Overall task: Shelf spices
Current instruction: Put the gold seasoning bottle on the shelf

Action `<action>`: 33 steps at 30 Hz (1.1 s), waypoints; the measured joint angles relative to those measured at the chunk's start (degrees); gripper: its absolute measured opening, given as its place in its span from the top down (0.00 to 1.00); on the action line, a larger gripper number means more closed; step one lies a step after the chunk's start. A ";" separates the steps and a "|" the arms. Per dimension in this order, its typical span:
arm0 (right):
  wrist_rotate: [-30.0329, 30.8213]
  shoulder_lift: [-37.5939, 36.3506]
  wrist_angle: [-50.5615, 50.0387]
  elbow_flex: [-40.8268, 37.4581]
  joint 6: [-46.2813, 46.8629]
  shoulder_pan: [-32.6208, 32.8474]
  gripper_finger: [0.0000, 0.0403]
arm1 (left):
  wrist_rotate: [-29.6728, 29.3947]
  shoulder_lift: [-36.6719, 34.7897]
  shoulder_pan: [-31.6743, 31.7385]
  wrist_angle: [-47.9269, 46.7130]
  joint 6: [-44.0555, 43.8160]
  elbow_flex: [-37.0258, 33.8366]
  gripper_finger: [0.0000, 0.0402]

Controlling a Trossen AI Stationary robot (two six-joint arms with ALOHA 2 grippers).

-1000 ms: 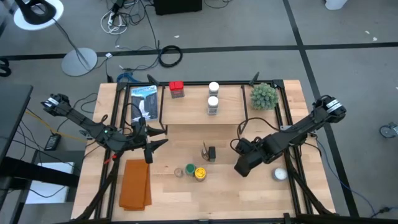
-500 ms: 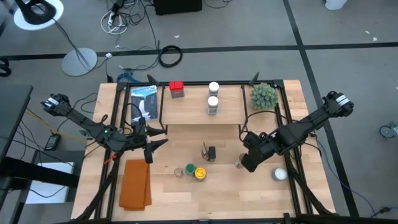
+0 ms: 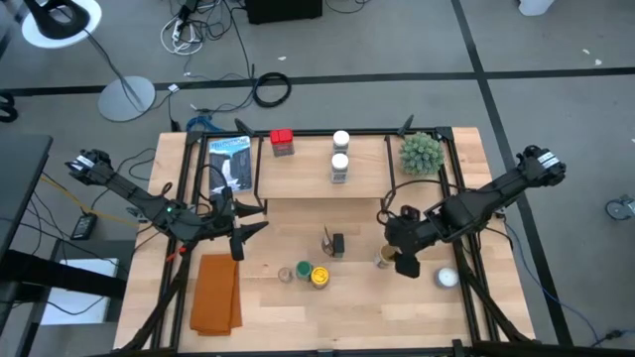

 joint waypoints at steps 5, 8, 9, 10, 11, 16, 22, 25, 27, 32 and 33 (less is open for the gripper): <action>-4.81 3.51 2.24 0.07 -8.57 -2.38 0.23 | 0.00 0.00 0.00 -0.02 0.01 0.00 0.51; -8.56 6.81 1.28 0.45 -11.69 -3.82 0.23 | -0.02 0.00 0.01 0.04 0.19 0.00 0.51; -8.91 8.02 0.06 1.51 -12.71 -4.13 0.23 | -0.01 0.00 0.00 0.02 0.72 0.00 0.51; -8.98 9.27 -1.87 2.80 -14.18 -4.27 0.23 | -0.03 0.00 0.00 -0.01 1.77 0.00 0.51; -8.46 10.79 -4.20 4.33 -15.67 -4.27 0.23 | -0.03 0.00 0.00 0.02 2.84 0.00 0.51; -7.60 16.97 -13.30 12.25 -19.99 -4.26 0.23 | -0.04 0.00 0.00 0.10 4.66 0.02 0.51; -7.21 20.43 -16.41 18.51 -21.63 -4.25 0.23 | -0.04 0.00 0.02 0.13 4.59 0.02 0.51; -6.23 20.71 -18.26 19.39 -21.63 -4.25 0.23 | -0.02 0.00 0.00 0.09 4.59 0.02 0.51; -5.91 20.73 -18.29 19.39 -21.23 -4.25 0.23 | -0.02 0.00 0.00 0.15 4.58 0.02 0.51; -5.93 20.71 -17.87 19.39 -18.68 -4.25 0.23 | -0.02 0.00 0.00 0.13 4.57 0.02 0.51; -6.00 20.71 -17.90 19.39 -18.72 -4.21 0.23 | -0.02 0.00 0.00 0.15 4.57 0.02 0.51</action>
